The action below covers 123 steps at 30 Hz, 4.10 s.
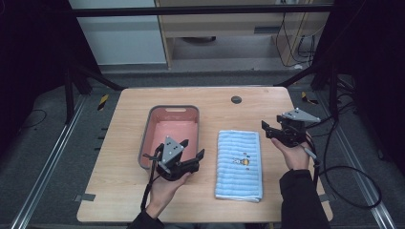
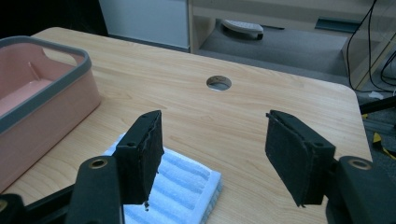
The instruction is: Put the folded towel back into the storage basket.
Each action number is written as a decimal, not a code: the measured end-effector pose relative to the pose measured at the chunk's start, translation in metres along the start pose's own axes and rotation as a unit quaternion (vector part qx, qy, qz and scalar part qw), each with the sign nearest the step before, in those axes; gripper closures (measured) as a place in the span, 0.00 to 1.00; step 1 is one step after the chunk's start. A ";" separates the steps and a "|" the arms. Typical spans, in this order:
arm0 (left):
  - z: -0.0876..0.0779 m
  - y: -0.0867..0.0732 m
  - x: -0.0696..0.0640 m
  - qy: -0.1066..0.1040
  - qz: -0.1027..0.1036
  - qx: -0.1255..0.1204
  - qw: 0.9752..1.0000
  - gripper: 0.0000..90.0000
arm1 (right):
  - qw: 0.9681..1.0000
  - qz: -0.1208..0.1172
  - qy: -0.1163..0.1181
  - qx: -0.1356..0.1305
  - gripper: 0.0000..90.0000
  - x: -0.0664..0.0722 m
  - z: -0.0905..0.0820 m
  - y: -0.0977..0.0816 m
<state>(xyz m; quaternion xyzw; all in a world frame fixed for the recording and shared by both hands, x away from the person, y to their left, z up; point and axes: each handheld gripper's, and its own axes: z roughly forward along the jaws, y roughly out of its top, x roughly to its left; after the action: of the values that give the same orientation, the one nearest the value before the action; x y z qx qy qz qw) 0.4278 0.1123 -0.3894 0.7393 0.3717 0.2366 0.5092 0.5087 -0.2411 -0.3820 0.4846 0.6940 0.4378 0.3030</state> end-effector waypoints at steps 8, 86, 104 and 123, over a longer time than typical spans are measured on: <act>0.011 -0.004 -0.017 -0.017 0.012 0.014 1.000 0.42 | 1.000 0.001 0.001 0.008 0.42 0.000 0.008 -0.001; 0.070 -0.098 -0.062 -0.049 0.000 0.165 0.985 0.77 | 0.988 -0.004 0.038 0.149 0.72 0.005 0.090 -0.087; 0.064 -0.092 -0.057 -0.057 -0.027 0.138 0.988 0.95 | 0.990 0.025 0.069 0.118 0.91 0.002 0.077 -0.080; 0.034 -0.054 -0.055 -0.073 -0.011 0.090 0.993 0.95 | 0.995 0.016 0.086 0.039 0.91 0.015 0.039 -0.041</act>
<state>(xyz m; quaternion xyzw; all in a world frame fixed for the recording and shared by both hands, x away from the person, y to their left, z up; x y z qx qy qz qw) 0.4024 0.0601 -0.4504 0.7934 0.3611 0.1421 0.4690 0.5197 -0.2210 -0.4358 0.4675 0.7262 0.4551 0.2167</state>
